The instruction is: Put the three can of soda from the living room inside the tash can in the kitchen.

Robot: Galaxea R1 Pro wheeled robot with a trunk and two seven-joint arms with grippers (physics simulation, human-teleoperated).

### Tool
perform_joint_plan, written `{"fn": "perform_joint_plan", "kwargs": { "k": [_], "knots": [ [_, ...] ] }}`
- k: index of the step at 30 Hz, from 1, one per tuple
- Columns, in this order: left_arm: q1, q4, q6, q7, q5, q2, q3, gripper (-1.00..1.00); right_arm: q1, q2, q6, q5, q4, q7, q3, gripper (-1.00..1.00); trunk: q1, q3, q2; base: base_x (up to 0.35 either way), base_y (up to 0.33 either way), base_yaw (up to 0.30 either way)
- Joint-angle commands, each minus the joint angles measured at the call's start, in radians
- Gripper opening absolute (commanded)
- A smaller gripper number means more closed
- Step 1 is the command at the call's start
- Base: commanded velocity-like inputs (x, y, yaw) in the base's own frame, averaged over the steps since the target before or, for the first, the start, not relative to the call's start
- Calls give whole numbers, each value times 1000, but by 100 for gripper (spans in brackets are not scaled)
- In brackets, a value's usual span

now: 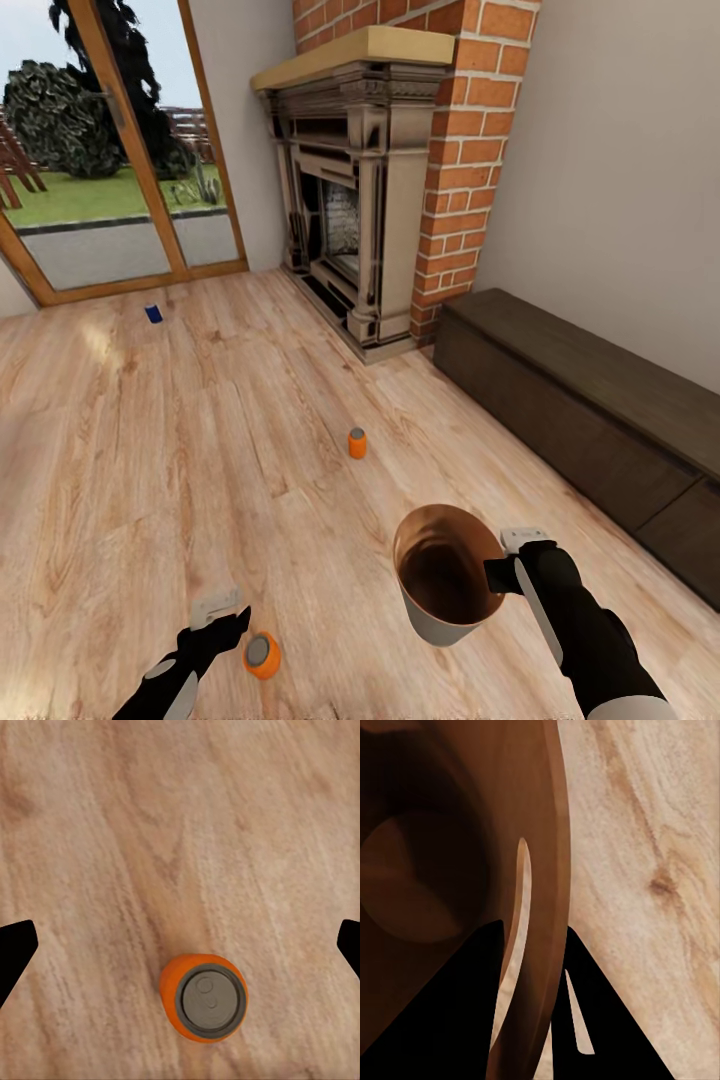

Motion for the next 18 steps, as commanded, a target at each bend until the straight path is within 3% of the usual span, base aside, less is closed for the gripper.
{"fn": "perform_joint_plan", "kwargs": {
  "k": [1, 18],
  "knots": [
    [0, 0, 0, 0, 0, 0, 0, 100, 0, 0, 0, -14, 0, 3, 0, -100, 0, -2, 0, 0, 0, 0],
    [0, 0, 0, -1, 1, 0, -1, 100, 0, 0, -1, -14, 0, 3, 0, -100, 0, -29, 0, 0, 0, 0]
  ]
}}
